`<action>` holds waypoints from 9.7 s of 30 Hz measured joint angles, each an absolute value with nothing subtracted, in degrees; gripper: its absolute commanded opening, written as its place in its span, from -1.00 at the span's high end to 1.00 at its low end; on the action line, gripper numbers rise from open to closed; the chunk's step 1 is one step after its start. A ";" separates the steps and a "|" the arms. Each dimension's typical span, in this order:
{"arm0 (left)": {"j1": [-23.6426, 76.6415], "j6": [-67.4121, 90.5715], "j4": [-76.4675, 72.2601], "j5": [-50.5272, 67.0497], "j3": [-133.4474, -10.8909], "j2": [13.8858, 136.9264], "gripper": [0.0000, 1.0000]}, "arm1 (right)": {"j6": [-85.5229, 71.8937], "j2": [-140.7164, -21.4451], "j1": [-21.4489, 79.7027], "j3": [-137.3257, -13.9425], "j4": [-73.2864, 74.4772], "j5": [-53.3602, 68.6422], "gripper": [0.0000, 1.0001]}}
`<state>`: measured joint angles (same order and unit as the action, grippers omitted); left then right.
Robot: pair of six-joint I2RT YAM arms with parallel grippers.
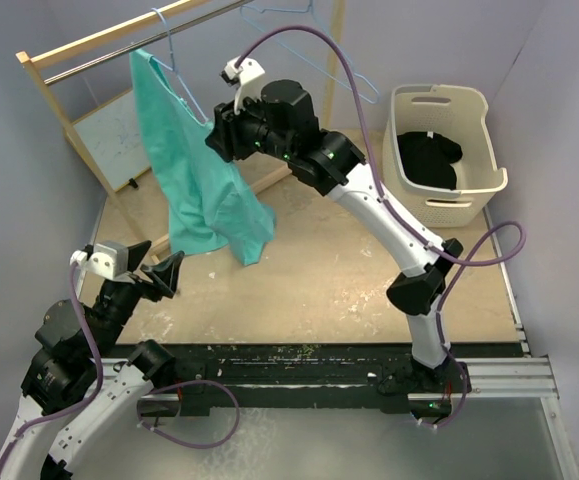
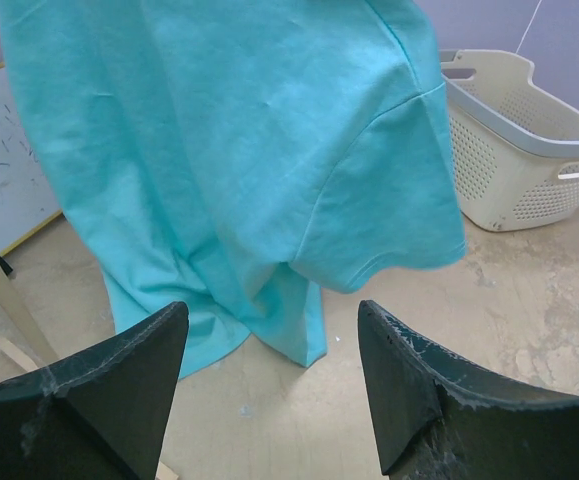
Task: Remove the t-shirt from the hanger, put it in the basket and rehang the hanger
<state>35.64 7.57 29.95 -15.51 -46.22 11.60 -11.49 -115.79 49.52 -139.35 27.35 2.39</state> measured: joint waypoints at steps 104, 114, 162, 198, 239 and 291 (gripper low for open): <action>35.75 -9.63 24.10 17.50 -70.67 39.72 1.00 | -14.48 -35.77 47.57 -68.60 40.12 -4.73 0.79; 35.75 -9.04 30.41 19.44 -71.68 37.98 1.00 | -14.35 -38.09 47.57 -73.12 38.65 -10.98 -0.65; 39.59 -3.70 47.75 13.93 -79.99 24.38 1.00 | -36.05 -53.60 46.63 -84.53 58.28 -46.68 1.00; 44.40 -1.17 44.66 22.83 -78.11 35.44 1.00 | -5.78 -48.27 28.25 -79.15 42.98 15.07 -0.89; 44.42 -3.68 48.97 20.53 -83.72 34.76 1.00 | -5.15 -49.04 28.73 -79.57 38.57 28.25 1.00; 44.42 -4.12 30.74 37.41 -73.47 52.53 1.00 | -3.75 -49.15 28.45 -85.01 40.18 30.44 -0.14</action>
<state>44.42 -4.12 30.74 37.41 -73.47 52.53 -3.75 -49.15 28.45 -85.01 40.18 30.44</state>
